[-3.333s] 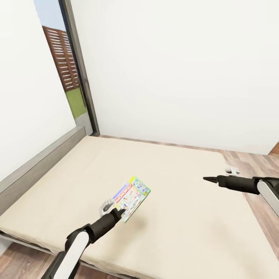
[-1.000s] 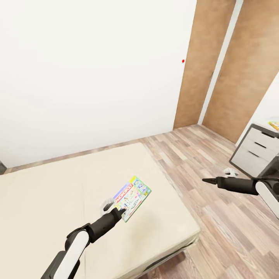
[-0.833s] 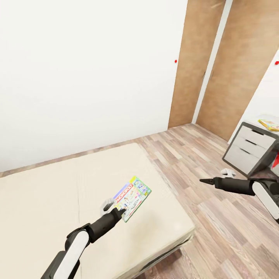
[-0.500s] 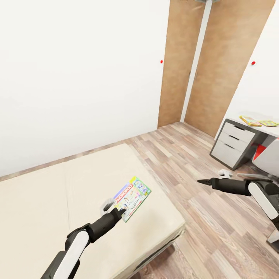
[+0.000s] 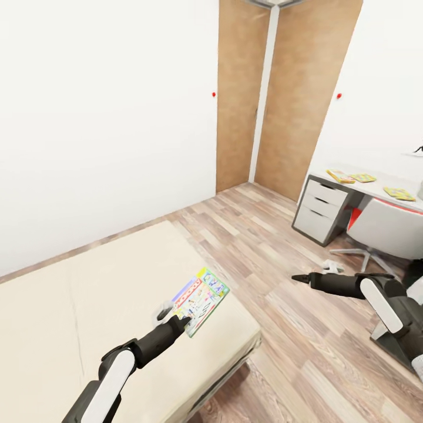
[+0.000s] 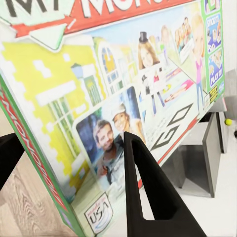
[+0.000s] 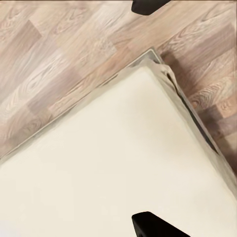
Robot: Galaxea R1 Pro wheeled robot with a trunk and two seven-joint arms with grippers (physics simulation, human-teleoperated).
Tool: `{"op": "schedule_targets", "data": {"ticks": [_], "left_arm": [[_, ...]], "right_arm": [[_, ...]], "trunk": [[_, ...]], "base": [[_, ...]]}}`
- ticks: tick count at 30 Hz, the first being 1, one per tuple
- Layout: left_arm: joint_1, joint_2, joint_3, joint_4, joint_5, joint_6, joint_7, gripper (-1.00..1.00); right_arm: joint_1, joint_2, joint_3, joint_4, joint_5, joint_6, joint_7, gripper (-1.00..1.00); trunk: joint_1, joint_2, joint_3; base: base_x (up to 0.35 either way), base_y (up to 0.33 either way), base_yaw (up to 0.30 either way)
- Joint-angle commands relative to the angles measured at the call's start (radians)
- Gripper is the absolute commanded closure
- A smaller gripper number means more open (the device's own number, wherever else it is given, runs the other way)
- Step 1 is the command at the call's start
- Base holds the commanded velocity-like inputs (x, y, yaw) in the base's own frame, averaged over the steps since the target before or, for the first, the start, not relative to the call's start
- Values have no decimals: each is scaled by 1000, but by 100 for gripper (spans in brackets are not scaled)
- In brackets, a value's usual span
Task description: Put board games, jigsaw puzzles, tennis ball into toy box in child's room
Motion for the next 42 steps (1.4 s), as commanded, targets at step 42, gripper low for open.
{"op": "schedule_targets", "data": {"ticks": [42], "left_arm": [[0,2,1,-1,3,1,0,100]], "right_arm": [[-1,226,-3,173,75,-24,-183,-100]], "trunk": [[-50,90,39]], "base": [[0,0,-283]]}}
